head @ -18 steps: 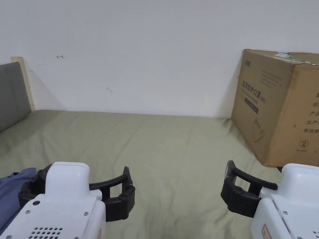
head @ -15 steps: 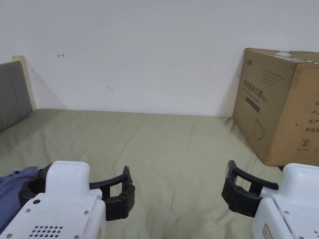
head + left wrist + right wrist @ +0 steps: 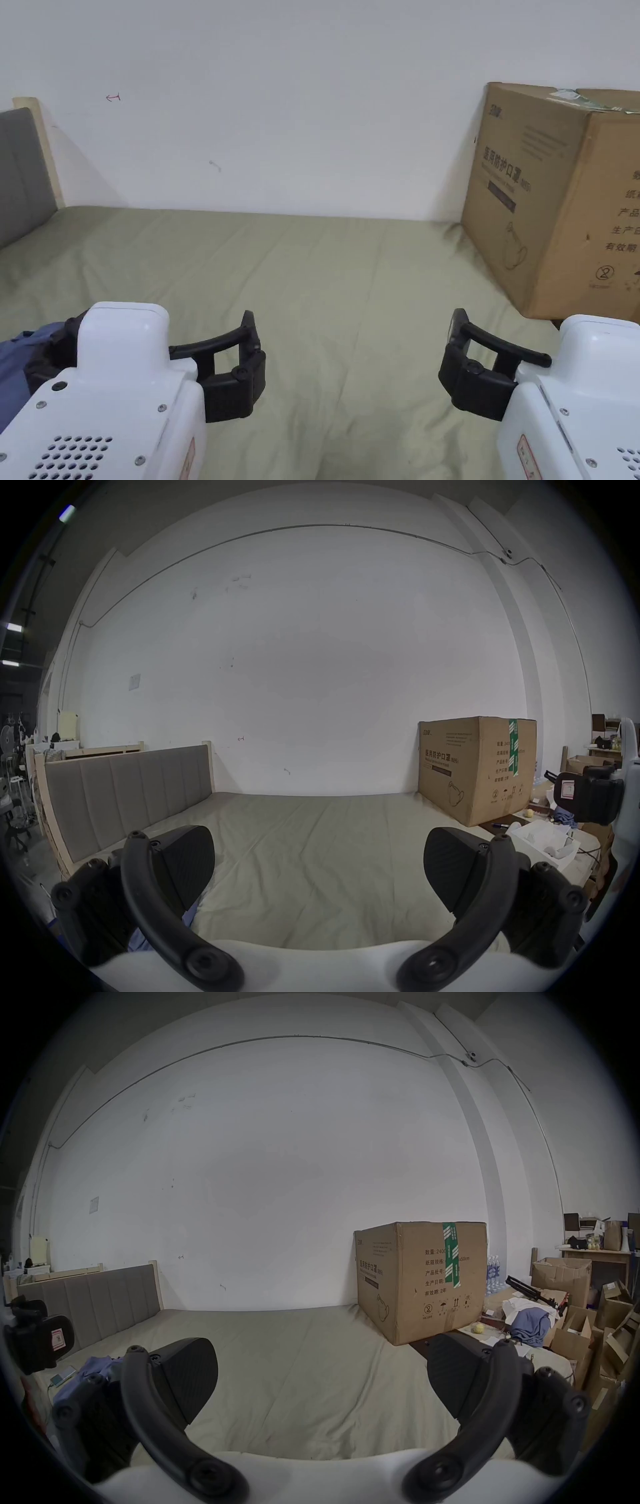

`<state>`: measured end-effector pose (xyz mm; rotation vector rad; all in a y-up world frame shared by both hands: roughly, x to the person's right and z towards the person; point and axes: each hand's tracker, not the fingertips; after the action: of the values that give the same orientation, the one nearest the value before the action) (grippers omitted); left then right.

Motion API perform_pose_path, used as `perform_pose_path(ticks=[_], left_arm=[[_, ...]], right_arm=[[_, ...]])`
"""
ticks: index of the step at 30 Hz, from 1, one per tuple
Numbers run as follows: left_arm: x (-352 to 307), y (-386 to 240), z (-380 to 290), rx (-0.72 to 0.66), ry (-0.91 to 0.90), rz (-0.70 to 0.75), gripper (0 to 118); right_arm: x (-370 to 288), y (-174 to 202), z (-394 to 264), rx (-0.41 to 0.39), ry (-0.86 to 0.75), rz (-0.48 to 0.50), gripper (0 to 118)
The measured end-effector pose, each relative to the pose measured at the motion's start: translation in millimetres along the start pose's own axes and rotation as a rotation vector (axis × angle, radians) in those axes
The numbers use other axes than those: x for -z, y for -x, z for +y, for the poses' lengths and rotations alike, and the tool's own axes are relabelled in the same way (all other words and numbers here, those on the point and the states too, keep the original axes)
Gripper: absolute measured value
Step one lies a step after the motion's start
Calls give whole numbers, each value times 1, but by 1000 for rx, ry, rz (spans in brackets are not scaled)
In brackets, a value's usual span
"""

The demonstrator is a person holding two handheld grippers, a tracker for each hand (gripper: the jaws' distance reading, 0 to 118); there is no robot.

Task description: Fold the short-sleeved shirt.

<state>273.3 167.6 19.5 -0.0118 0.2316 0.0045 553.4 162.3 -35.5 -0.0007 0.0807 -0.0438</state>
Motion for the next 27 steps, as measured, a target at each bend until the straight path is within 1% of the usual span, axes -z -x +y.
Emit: perform_pose_path(ticks=[4,9,15,19,20,22,23,25,26,27], left_arm=[[1,-3,-1,38,8,0,118],[0,-9,-6,113,-1,25,118],[1,-8,-5,106,5,6,118],[1,-5,-4,94,-1,0,118],[1,-2,-4,51,-11,-13,118],[2,8,-6,-137,-20,-61,118],[4,15,-10,-264,-18,-83,118],[12,30,-23,-600,19,-118,118],[19,42,-34,-769,50,-144,118],[26,51,-47,-924,77,-155,118]], right_arm=[[0,-1,0,12,4,4,118],[1,-3,-1,-5,3,-11,118],[2,-2,-2,17,17,10,118],[3,5,0,-23,22,11,118],[4,9,2,-55,18,3,118],[3,21,7,-173,-23,-36,118],[3,31,8,-266,-44,-66,118],[3,55,6,-494,-71,-134,118],[3,65,2,-612,-81,-130,118],[3,73,-4,-742,-79,-102,118]])
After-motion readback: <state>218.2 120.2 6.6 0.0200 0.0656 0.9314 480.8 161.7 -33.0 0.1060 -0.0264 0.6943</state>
